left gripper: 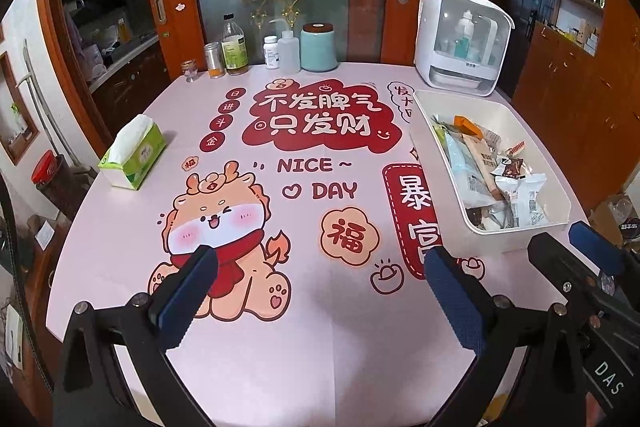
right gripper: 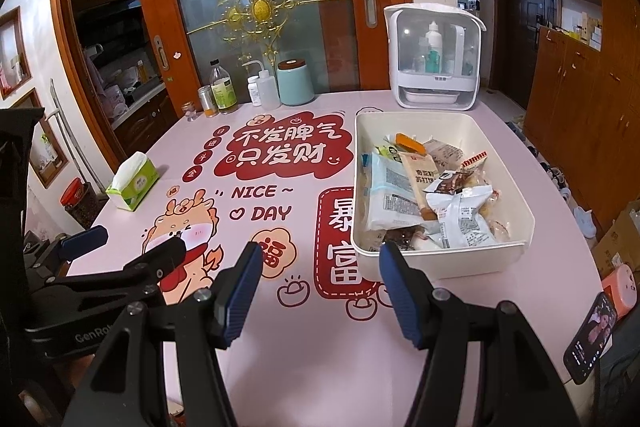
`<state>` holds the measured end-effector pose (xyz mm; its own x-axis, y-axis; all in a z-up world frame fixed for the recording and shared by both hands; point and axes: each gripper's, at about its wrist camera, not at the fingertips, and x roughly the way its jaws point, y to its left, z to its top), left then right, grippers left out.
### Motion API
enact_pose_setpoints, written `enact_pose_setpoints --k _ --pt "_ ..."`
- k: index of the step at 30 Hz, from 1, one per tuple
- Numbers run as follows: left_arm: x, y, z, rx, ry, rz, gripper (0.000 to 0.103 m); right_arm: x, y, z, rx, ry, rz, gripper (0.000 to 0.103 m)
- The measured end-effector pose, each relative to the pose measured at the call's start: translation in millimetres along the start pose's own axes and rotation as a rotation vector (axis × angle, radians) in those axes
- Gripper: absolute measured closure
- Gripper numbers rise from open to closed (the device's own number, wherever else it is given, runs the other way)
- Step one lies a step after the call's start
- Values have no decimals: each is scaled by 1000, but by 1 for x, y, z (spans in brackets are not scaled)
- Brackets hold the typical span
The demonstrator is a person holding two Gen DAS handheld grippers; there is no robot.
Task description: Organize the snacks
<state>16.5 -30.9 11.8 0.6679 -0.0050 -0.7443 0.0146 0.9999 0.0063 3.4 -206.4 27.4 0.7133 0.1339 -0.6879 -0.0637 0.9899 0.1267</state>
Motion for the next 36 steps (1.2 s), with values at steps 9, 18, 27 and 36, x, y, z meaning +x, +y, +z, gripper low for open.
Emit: enact_pose_setpoints --k 9,18,27,36 --pt "4 0 -2 2 9 -1 1 2 -1 -2 7 5 3 42" --pt "8 0 -6 0 19 -5 1 4 0 -2 6 7 0 42" --pt "9 0 -5 1 16 -7 1 5 0 -2 6 9 0 42" --pt "9 0 -5 0 17 -7 1 6 1 -1 11 5 1 42"
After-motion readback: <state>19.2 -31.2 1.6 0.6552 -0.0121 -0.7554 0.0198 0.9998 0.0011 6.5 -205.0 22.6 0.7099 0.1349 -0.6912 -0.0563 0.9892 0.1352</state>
